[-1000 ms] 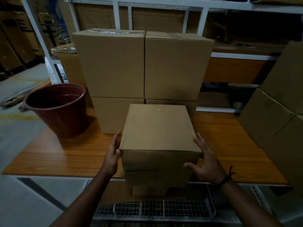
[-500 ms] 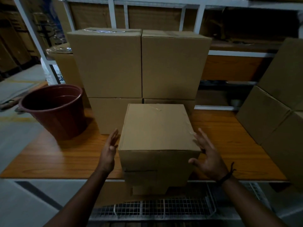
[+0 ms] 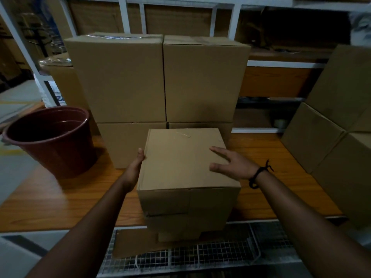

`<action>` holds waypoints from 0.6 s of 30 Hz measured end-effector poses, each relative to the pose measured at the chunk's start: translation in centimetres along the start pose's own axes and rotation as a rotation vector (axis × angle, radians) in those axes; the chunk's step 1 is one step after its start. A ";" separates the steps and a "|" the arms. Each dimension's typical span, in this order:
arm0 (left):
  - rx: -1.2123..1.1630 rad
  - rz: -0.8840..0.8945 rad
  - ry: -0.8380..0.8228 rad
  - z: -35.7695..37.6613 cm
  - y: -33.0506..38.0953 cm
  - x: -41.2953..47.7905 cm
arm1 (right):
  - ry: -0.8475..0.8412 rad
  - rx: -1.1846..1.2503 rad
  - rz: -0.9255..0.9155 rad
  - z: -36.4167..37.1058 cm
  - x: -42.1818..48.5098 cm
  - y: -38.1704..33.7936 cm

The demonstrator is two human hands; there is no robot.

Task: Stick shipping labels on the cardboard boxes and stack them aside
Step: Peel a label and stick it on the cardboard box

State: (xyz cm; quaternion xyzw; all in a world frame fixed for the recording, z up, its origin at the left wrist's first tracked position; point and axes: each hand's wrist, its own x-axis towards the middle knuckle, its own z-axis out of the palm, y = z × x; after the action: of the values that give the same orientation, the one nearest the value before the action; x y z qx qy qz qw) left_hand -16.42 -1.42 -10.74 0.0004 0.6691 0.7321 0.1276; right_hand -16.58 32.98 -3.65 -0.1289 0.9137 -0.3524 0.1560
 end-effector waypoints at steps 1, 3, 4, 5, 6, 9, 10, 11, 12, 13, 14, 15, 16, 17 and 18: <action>0.004 -0.001 0.005 -0.2 -0.2 0.0 | 0.006 0.012 -0.019 0.1 -0.1 0.1; 0.009 0.001 0.046 -0.6 -0.6 0.3 | 0.019 0.018 -0.034 0.2 -0.1 0.4; 0.035 0.015 0.100 -0.8 -0.7 0.5 | 0.020 0.014 -0.036 0.2 -0.1 0.5; 0.068 0.033 0.179 -0.9 -0.7 0.6 | 0.019 0.010 -0.035 0.2 -0.1 0.5; 0.098 0.060 0.254 -0.9 -0.6 0.8 | 0.017 0.010 -0.031 0.2 0.0 0.6; 0.126 0.079 0.310 -1.4 0.1 1.8 | 0.011 0.006 -0.028 0.1 0.0 0.5; 0.131 0.065 0.277 -1.7 0.1 2.3 | 0.015 0.001 -0.031 0.0 0.0 0.5; 0.130 0.029 0.222 -2.5 -0.4 3.2 | 0.017 -0.002 -0.031 0.0 0.0 0.4; 0.142 -0.014 0.173 -2.8 -0.7 3.6 | 0.018 -0.001 -0.029 0.0 0.0 0.4; 0.156 -0.035 0.127 -2.8 -0.7 3.7 | 0.022 -0.002 -0.029 0.0 0.0 0.4; 0.146 -0.034 0.083 -2.4 -0.6 3.5 | 0.026 -0.005 -0.027 0.0 0.1 0.4; 0.116 -0.038 0.051 -1.8 -0.1 3.1 | 0.029 -0.009 -0.025 0.0 0.1 0.4; 0.077 -0.054 0.030 -1.1 0.2 2.7 | 0.033 -0.009 -0.023 0.1 0.1 0.5; 0.040 -0.066 0.014 -0.7 0.3 2.5 | 0.038 -0.004 -0.021 0.2 0.1 0.6; 0.029 -0.059 0.001 -0.6 0.4 2.2 | 0.043 0.005 -0.020 0.2 0.1 0.6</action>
State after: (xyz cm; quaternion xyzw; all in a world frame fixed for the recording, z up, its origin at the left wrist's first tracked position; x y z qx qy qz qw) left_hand -18.75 -1.57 -10.76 -0.0179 0.6796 0.7181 0.1489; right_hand -16.69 33.28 -4.24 -0.1302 0.9145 -0.3591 0.1332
